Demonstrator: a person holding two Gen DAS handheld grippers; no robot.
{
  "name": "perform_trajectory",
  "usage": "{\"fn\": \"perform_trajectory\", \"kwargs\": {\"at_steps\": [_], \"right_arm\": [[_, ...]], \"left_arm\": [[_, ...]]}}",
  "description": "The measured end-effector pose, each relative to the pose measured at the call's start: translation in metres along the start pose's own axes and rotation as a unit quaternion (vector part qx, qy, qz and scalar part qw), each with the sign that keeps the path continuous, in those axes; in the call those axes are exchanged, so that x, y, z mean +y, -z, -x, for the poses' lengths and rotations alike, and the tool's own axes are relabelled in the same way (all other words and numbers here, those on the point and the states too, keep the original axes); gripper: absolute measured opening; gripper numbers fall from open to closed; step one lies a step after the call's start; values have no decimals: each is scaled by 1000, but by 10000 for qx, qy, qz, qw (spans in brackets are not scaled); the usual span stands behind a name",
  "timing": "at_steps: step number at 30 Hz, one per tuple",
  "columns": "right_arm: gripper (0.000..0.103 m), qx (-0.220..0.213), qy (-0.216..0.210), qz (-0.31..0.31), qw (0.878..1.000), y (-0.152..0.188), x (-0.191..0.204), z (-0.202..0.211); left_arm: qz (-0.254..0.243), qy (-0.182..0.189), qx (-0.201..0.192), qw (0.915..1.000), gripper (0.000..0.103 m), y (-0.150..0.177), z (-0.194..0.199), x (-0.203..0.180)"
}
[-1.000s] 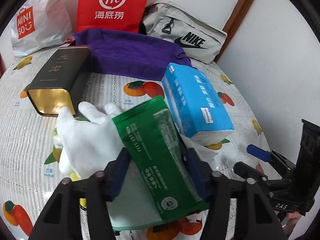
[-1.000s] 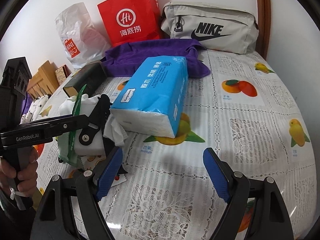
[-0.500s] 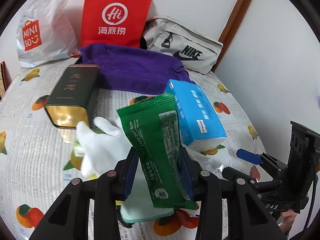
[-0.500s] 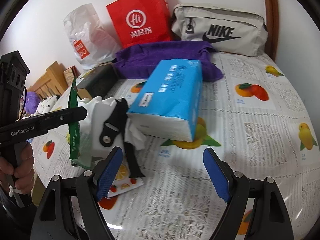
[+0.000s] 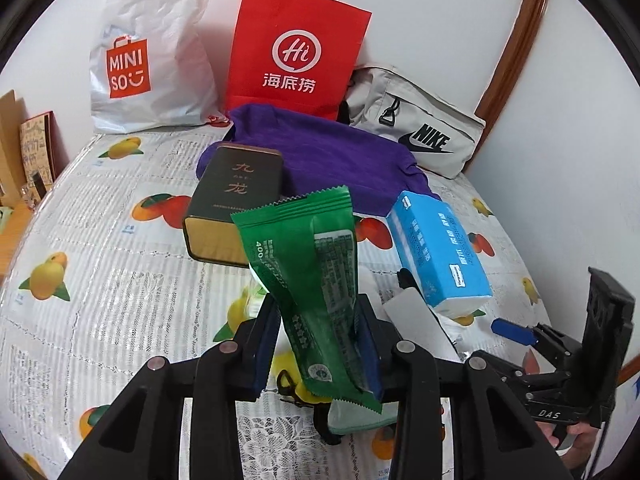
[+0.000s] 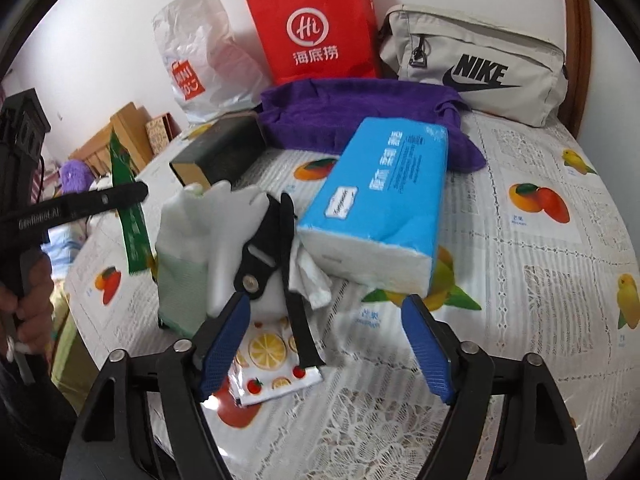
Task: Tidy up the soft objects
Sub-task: 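Lift the green packet with the left tool while the right tool grasps the black watch strap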
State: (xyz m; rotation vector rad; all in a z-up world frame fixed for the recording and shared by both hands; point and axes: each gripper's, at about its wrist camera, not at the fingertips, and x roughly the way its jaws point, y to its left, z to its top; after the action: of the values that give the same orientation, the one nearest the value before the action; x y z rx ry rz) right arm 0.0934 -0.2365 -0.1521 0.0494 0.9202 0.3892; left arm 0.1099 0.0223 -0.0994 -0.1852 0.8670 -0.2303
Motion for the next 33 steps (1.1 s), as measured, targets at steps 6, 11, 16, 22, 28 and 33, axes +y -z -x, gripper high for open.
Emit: {"fn": "perform_trajectory", "kwargs": {"at_steps": [6,11,16,22,28,33], "right_arm": [[57,358,-36,36,9993,8,0,-22],[33,340,10,288,9990,6,9,-36],[3,364,-104,471,9982,5,13,-35],[4,523,-156,530,9971,10,15,-30],[3,465,-208,338,9981,2,11,-39],[3,328,-109,450,9984,5,16,-18]], "left_arm": [[80,101,31,9999,35,1,-9,2],[108,123,70,9998,35,2,-13,4],[164,154,81,9997,35,2,-16,6],[172,217,133,9995,35,4,-22,6],[323,268,246,9988,35,4,-33,13],[399,347,185,9984,29,3,-29,19]]}}
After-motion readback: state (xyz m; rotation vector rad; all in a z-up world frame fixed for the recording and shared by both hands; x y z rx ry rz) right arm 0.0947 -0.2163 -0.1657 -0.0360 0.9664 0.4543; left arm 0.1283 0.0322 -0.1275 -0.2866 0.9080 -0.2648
